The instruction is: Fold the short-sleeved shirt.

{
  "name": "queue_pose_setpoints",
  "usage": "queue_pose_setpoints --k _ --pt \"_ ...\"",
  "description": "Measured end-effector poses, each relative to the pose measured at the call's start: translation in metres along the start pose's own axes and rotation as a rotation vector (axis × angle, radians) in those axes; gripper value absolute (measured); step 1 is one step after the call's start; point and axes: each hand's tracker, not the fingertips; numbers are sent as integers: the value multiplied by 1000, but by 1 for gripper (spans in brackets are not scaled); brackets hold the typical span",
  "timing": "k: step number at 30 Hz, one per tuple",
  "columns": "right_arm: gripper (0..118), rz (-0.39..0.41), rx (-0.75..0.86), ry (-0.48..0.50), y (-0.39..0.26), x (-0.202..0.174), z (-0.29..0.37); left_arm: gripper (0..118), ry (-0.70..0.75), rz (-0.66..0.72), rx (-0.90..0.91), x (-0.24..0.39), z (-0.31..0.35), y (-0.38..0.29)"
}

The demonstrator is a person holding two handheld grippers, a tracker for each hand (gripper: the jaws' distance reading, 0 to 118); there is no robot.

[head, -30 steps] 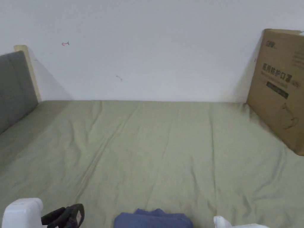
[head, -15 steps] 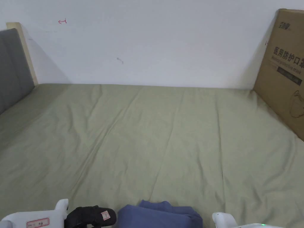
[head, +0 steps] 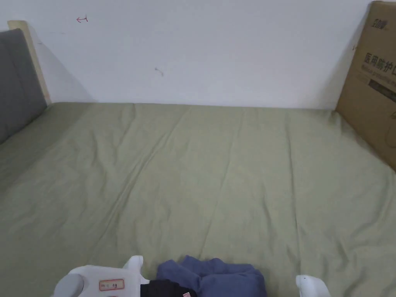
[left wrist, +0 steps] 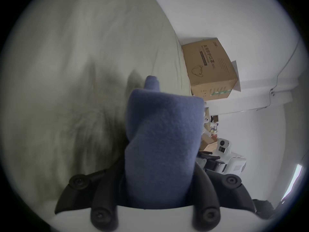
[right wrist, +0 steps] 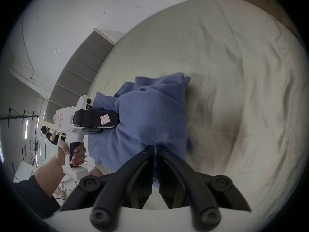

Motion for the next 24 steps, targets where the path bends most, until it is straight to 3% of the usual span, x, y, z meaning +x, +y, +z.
queue_pose_setpoints --k 4,7,12,17,18,20,24 --pt "5 30 30 2 -2 -15 29 26 146 -118 14 4 69 31" --pt "5 51 50 0 -6 -24 47 26 334 -165 28 0 133 58" --pt "5 79 42 -54 -10 -34 60 26 741 -256 -6 0 215 91" --pt "5 92 45 -97 -10 -30 56 27 1172 -331 -94 -22 244 110" --pt "5 82 46 -96 -11 -30 56 33 1222 -338 -113 -27 247 112" --pt "5 65 52 -93 -10 -29 57 66 1358 -352 -113 -39 251 116" --pt "5 51 56 -84 -9 -31 58 70 1431 -293 51 -42 275 115"
